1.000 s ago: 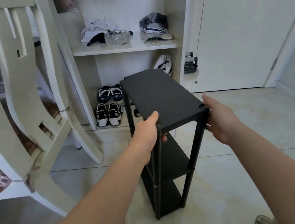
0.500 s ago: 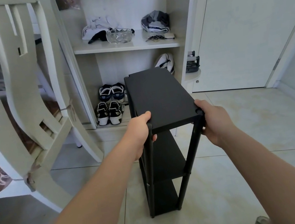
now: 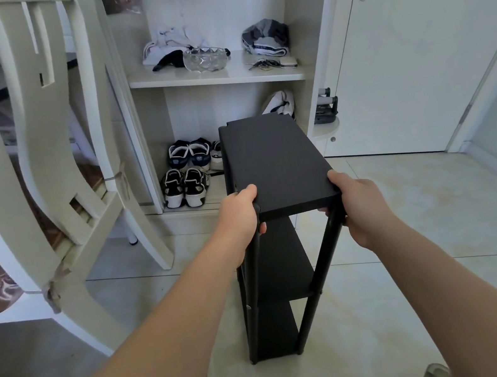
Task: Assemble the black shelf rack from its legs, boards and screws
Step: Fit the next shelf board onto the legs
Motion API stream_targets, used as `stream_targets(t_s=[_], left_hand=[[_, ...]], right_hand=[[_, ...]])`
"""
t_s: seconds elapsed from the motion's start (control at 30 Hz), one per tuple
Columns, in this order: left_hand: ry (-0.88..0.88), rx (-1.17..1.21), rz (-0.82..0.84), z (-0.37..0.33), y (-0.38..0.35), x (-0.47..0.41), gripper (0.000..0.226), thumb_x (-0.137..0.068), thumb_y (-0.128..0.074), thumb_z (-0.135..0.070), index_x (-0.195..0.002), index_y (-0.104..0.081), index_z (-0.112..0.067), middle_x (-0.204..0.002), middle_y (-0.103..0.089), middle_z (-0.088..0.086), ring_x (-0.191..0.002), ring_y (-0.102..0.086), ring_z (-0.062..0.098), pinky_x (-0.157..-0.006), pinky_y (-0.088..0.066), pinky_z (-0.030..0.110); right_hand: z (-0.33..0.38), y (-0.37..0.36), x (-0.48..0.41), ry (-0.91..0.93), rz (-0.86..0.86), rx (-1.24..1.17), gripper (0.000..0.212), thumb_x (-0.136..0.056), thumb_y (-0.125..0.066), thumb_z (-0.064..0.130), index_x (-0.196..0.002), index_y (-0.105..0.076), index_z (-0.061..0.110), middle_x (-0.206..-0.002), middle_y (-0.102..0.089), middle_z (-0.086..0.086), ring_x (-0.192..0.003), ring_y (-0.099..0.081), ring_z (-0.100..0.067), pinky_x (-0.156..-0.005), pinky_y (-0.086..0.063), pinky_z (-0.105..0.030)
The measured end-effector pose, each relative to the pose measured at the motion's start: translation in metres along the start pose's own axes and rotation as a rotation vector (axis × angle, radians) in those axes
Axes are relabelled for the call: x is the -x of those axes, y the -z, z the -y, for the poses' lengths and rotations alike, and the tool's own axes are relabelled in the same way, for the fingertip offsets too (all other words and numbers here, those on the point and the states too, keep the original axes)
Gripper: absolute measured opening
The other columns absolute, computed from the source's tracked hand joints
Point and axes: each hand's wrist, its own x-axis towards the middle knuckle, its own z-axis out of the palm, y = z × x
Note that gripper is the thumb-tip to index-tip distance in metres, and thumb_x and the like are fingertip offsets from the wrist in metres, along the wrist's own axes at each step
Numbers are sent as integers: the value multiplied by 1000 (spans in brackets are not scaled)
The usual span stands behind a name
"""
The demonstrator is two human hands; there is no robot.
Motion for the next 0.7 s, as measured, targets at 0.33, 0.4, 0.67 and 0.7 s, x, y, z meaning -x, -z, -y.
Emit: stream_targets(t_s=[0.33, 0.4, 0.67, 0.7], left_hand=[[13, -29, 38, 0, -4, 1, 26, -98, -56, -38, -102, -63, -13, -101, -61, 6, -77, -58, 19, -67, -53, 30], [-12, -83, 141, -2, 3, 6, 41, -91, -64, -50, -113, -65, -16, -106, -66, 1, -78, -64, 16, -72, -56, 29], [-77, -502, 212, 5, 41, 9, 43, -76, -83, -45, -104, -51, -36, -103, -61, -10, -87, -65, 8, -59, -56, 27], [-105, -497, 194, 5, 43, 7, 45, -75, -84, -45, -105, -51, -36, -105, -62, -7, -91, -66, 11, -66, -57, 30]], right_hand=[[0, 0, -5, -52, -46, -111, 21, -101, -55, 23, -89, -67, 11, -60, -71, 10, -50, -67, -10, -61, -51, -25], [0, 2, -4, -78, -24, -148, 18, -101, -58, 23, -92, -68, 12, -63, -72, 9, -53, -68, -10, -67, -53, -27], [4, 4, 5, -114, 9, -148, 12, -94, -62, 24, -87, -63, 14, -74, -54, -1, -71, -52, -23, -78, -41, -40], [5, 4, 7, -121, 18, -149, 12, -94, -62, 23, -87, -63, 14, -72, -55, -1, -75, -51, -24, -78, -41, -41]])
